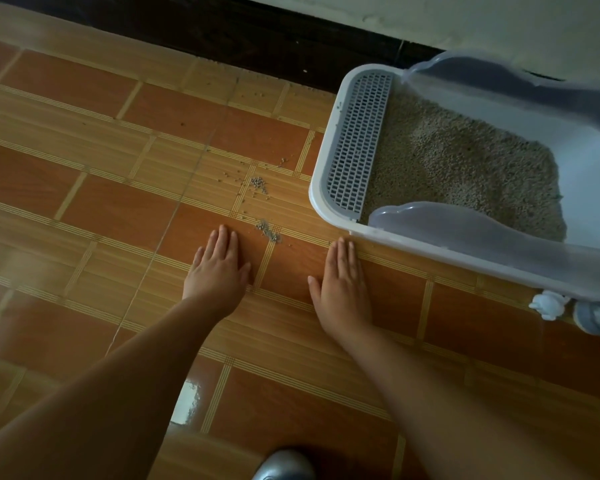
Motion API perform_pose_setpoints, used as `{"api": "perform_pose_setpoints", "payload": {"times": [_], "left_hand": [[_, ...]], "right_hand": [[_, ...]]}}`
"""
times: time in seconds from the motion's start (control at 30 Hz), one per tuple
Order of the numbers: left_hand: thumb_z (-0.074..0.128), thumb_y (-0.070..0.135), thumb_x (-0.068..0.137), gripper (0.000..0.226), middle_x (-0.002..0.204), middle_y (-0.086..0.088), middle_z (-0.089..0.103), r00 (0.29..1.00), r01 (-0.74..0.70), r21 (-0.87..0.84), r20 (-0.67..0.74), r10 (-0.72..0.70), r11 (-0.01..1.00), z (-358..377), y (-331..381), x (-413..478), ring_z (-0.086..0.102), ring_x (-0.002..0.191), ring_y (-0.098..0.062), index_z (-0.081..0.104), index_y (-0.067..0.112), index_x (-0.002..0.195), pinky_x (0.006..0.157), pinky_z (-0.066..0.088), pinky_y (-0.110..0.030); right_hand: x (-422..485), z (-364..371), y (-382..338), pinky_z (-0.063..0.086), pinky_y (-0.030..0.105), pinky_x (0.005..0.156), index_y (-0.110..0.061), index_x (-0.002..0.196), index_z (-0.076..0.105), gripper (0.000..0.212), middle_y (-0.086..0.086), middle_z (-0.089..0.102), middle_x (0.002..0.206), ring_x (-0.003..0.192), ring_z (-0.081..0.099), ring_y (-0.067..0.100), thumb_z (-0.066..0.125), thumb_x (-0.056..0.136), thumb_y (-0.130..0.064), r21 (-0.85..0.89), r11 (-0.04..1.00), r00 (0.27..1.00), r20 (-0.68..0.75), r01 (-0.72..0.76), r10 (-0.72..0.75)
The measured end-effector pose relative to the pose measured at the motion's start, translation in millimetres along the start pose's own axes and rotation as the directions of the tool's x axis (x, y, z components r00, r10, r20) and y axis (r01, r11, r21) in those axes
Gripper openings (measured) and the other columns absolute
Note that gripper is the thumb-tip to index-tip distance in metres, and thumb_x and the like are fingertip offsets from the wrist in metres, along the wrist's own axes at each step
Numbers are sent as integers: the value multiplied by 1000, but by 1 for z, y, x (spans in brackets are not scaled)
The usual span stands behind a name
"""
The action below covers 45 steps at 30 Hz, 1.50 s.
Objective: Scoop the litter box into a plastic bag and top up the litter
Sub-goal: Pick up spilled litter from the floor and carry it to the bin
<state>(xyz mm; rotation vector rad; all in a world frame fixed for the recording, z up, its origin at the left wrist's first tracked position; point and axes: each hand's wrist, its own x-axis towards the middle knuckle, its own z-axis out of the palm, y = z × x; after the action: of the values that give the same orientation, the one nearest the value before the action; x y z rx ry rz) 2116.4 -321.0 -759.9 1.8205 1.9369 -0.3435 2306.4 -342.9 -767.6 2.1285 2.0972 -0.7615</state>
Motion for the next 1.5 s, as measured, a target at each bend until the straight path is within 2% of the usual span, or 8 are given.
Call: {"api": "perform_pose_setpoints", "payload": {"times": [0.23, 0.5, 0.63, 0.8, 1.0, 1.17, 1.4, 1.5], "left_hand": [[23, 41, 101, 65, 158, -5, -16, 997, -35, 61, 76, 30, 998, -10, -7, 2, -12, 146, -17, -7, 12, 150, 118, -2, -37], [22, 41, 101, 63, 158, -6, -14, 994, -56, 85, 102, 47, 995, -16, -7, 4, -9, 146, -17, -4, 12, 151, 118, -1, -36], [21, 42, 101, 63, 158, -6, -14, 995, -69, 71, 81, 63, 995, -13, -8, 5, -10, 146, -17, -4, 12, 150, 119, -2, -36], [17, 44, 101, 63, 157, -4, -17, 992, -112, 28, 69, 110, 993, -10, -17, 2, -14, 145, -15, -7, 14, 150, 117, -5, -34], [13, 44, 101, 60, 158, 0, -16, 981, -191, 38, -10, 191, 981, -2, -32, 1, -16, 144, -11, -6, 16, 150, 117, -8, -32], [-18, 52, 78, 78, 156, 3, -16, 974, -184, 49, -123, 188, 982, 0, -39, 13, -22, 139, -7, -11, 18, 148, 113, -13, -28], [11, 49, 97, 64, 156, 0, -15, 952, -97, -56, -296, 77, 994, -12, -32, 66, -18, 142, -11, -5, 17, 150, 116, -11, -30], [21, 41, 101, 60, 159, -5, -11, 956, -44, -108, -293, 10, 993, -26, -31, 88, -14, 145, -17, -3, 19, 151, 117, -9, -34]], "right_hand": [[9, -2, -23, -2, 35, 118, -7, 148, -8, 68, 9, -11, 157, 144, -13, 22, 26, 99, -41, 25, 997, 997, 13, 77, -77], [-11, -6, 16, 3, 38, 119, -4, 147, -5, 69, 13, -6, 156, 145, -7, 25, 26, 99, -42, 30, 976, 972, -92, -217, 218], [-5, -6, 17, 6, 38, 118, -5, 147, -5, 70, 14, -5, 157, 145, -6, 27, 27, 98, -43, -2, 969, 966, -83, -248, 247], [-4, 5, -16, 1, 35, 118, -7, 146, -9, 69, 10, -8, 157, 144, -11, 23, 26, 99, -42, -10, 996, 996, -27, -85, 85], [6, 6, -49, 0, 35, 119, -7, 145, -14, 71, 9, -12, 157, 144, -14, 21, 27, 99, -42, 57, 997, 998, 44, -53, 50], [22, 10, -60, -2, 34, 119, -12, 138, -23, 70, 7, -15, 156, 143, -18, 20, 24, 98, -44, 37, 998, 998, 36, 56, -57], [55, 13, -50, -2, 30, 118, -13, 143, -15, 75, 2, -7, 157, 141, -15, 12, -5, 81, -54, 76, 956, 959, -51, 283, -279], [71, 1, -44, -4, 26, 115, -10, 148, -4, 79, 5, 0, 158, 145, -5, 15, -4, 82, -52, 76, 952, 951, -108, 297, -288]]}}
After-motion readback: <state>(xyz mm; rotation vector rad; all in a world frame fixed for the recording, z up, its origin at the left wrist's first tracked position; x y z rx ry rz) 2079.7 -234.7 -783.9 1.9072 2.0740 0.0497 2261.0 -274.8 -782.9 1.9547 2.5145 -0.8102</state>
